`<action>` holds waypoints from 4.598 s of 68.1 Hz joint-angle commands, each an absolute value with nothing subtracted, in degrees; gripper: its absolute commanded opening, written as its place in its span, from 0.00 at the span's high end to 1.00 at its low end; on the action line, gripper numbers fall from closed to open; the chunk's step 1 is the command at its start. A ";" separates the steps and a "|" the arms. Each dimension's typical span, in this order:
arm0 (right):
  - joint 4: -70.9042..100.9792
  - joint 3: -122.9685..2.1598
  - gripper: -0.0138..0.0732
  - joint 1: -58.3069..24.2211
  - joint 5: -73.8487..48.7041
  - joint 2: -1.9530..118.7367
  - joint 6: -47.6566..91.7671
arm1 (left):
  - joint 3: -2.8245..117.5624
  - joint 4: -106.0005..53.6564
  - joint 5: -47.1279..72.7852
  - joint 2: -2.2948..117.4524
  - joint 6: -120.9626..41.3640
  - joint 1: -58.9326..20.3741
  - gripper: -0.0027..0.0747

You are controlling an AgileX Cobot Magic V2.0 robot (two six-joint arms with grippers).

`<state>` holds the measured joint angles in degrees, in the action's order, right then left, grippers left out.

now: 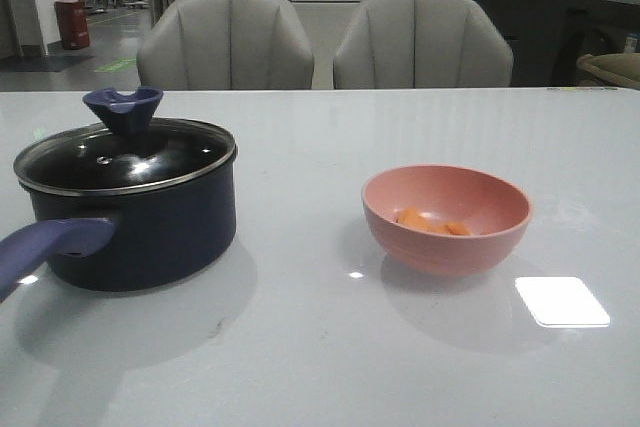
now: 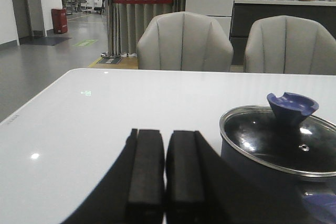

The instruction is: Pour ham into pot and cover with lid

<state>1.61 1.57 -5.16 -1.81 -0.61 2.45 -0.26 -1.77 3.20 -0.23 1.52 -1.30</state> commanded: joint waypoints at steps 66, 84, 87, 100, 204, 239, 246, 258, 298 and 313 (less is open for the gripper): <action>1.41 1.29 0.65 -4.92 3.18 -1.69 2.62 | -1.38 -4.28 -16.48 -1.28 2.07 -1.28 0.82; 1.41 1.29 0.65 -4.92 3.18 -1.69 2.62 | 11.24 -4.41 -7.06 1.13 2.07 -1.28 0.82; 1.41 1.29 0.65 -4.92 3.18 -1.69 2.62 | 14.96 -4.41 -1.83 3.50 2.07 -1.28 0.82; 1.41 1.29 0.65 -4.92 3.18 -1.69 2.62 | 27.19 -4.51 14.96 12.94 2.07 -1.28 0.82; 1.41 1.29 0.65 -4.92 3.18 -1.69 2.62 | 72.69 -7.65 43.25 80.73 3.98 -21.43 0.15; 1.41 1.29 0.65 -4.92 3.18 -1.74 2.62 | 93.84 2.03 60.04 100.44 15.59 -24.19 0.19; 1.41 1.29 0.65 -4.92 3.18 -1.74 2.62 | 96.07 1.77 61.52 102.51 16.25 -24.19 0.18; 1.41 1.29 0.65 -4.92 3.18 -1.74 2.62 | 96.88 1.77 62.84 104.26 18.99 -24.09 0.18; 1.41 1.29 0.65 -4.92 3.18 -1.74 2.62 | 96.88 1.77 65.02 107.17 18.98 -24.09 0.31; 1.41 1.29 0.65 -4.92 3.18 -1.74 2.62 | 97.01 1.77 64.92 106.96 18.98 -24.09 0.64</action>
